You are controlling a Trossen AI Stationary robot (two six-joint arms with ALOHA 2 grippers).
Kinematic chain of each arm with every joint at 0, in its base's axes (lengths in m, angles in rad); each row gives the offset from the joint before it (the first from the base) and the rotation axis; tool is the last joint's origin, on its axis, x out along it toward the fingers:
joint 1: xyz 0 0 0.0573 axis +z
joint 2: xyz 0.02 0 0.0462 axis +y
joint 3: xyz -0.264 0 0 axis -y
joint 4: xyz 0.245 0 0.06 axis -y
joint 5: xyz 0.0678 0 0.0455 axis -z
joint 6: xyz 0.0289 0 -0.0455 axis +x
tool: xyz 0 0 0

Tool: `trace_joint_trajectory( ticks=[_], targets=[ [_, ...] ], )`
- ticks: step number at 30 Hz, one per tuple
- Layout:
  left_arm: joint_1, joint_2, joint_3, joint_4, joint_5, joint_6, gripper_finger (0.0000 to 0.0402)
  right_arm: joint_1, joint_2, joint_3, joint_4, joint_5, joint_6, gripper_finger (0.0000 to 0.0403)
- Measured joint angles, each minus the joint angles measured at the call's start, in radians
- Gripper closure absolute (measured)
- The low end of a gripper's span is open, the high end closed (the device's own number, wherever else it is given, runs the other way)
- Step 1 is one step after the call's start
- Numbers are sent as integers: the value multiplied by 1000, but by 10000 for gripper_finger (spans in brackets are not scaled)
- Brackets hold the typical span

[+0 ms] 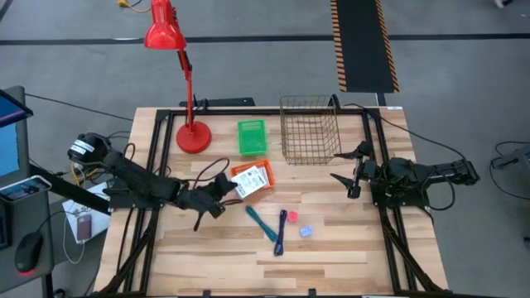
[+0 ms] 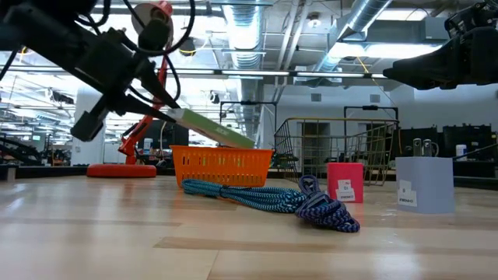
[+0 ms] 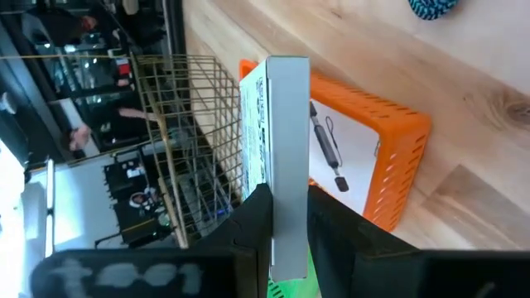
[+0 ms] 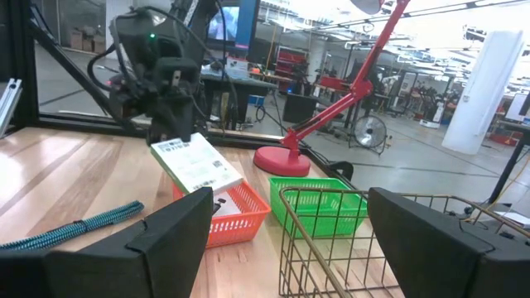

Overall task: Pick and place items into bin
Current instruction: Put the white box into the orange bin

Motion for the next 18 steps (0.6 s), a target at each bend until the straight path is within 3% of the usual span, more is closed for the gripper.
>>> trace_joint_trajectory(
  ticks=[18],
  targets=[
    [94,0,0,-2,25,62,332,0,0,0,0,0,0,85]
  ],
)
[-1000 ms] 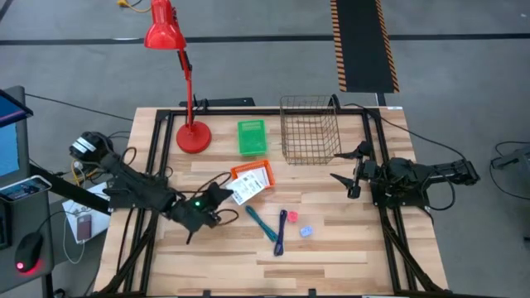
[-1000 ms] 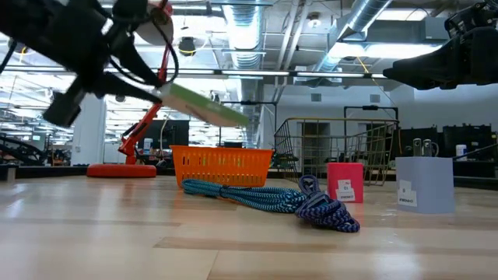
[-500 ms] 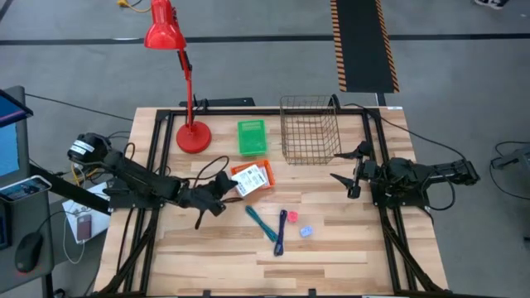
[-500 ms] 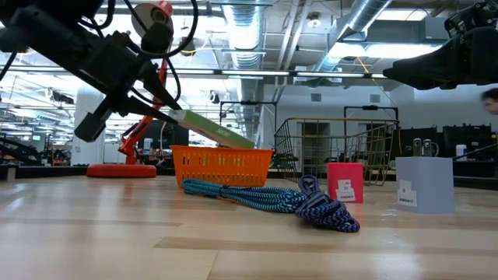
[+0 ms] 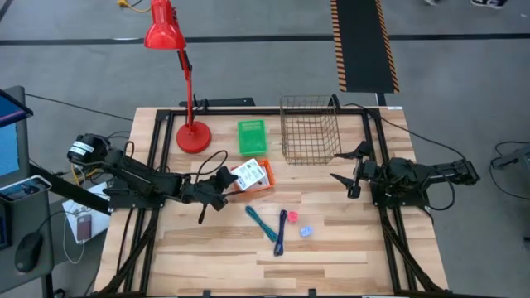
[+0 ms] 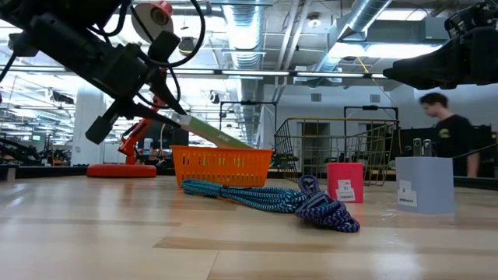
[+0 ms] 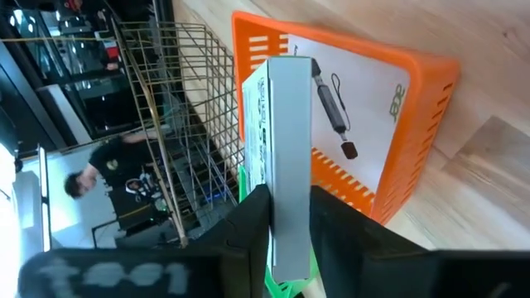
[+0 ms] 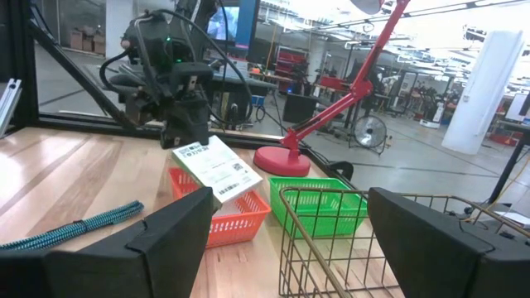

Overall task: Pick and place items into bin
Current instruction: Put the white box into the orange bin

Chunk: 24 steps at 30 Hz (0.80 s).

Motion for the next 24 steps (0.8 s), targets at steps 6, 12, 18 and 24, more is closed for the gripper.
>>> trace_joint_trajectory(
  ticks=[6,12,18,24],
  targets=[
    [0,0,0,0,10,7,323,0,0,0,0,0,0,85],
    [0,0,0,-1,41,29,322,0,0,0,0,0,0,85],
    [0,0,0,-1,43,28,321,0,0,0,0,0,0,85],
    [0,0,0,-2,46,32,321,0,0,0,0,0,0,85]
  ],
)
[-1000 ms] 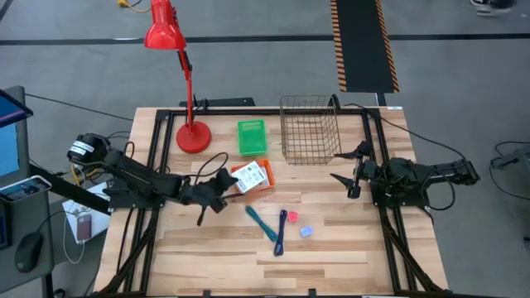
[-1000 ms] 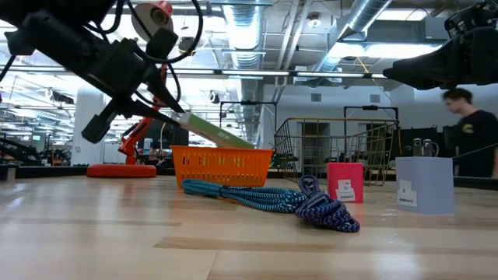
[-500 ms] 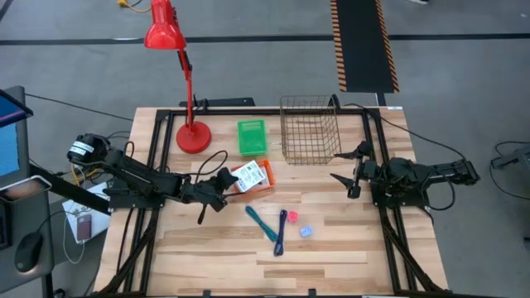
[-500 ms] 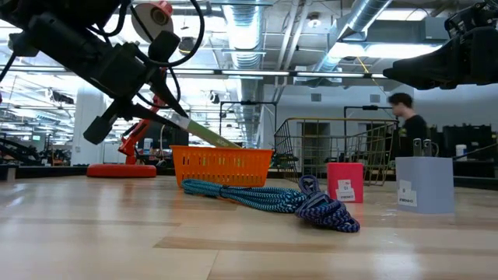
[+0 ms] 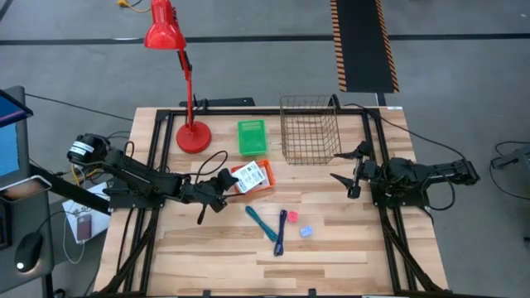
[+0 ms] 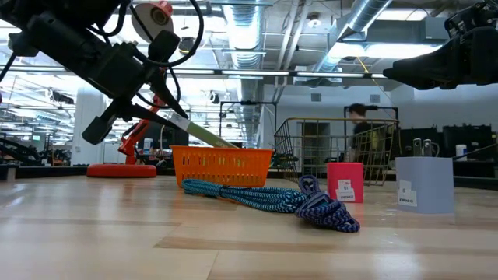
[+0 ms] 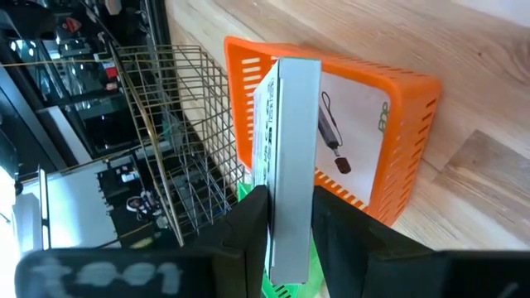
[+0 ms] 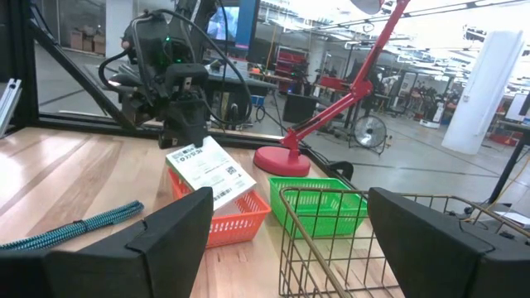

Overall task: Pick and place items into bin
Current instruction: Put the white box into the orange bin

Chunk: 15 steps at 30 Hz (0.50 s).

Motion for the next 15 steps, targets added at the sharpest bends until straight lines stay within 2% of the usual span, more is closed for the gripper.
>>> trace_joint_trajectory(
  ticks=[15],
  targets=[
    [0,0,1,0,59,-10,321,0,0,0,0,0,0,85]
  ],
)
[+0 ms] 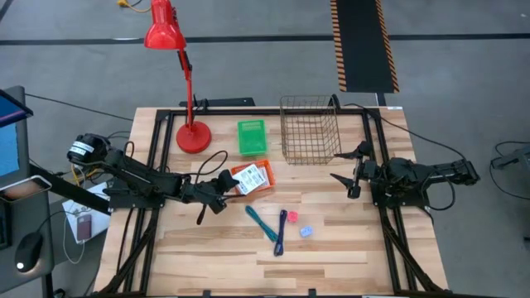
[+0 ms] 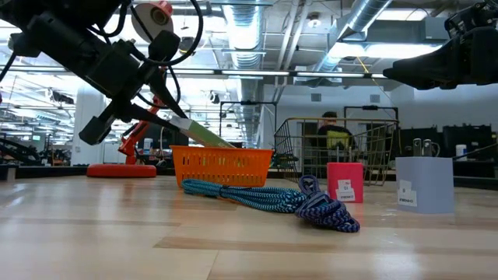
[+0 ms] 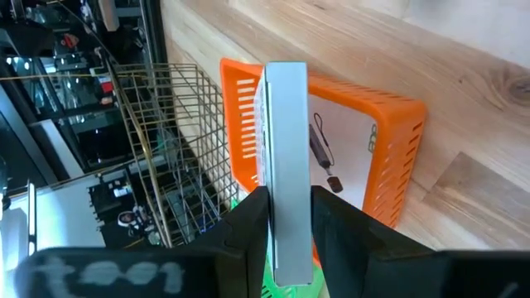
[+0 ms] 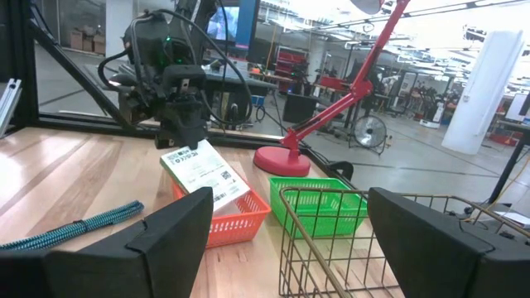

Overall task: Pick and place items into bin
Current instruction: Put the white box into the orange bin

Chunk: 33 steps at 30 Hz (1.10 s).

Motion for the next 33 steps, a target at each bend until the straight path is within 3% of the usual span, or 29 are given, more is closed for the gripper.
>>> trace_joint_trajectory(
  ticks=[27,33],
  targets=[
    [13,0,35,-3,-28,-50,321,0,0,0,0,0,0,85],
    [13,0,35,-2,-25,3,316,0,0,0,0,0,0,85]
  ],
)
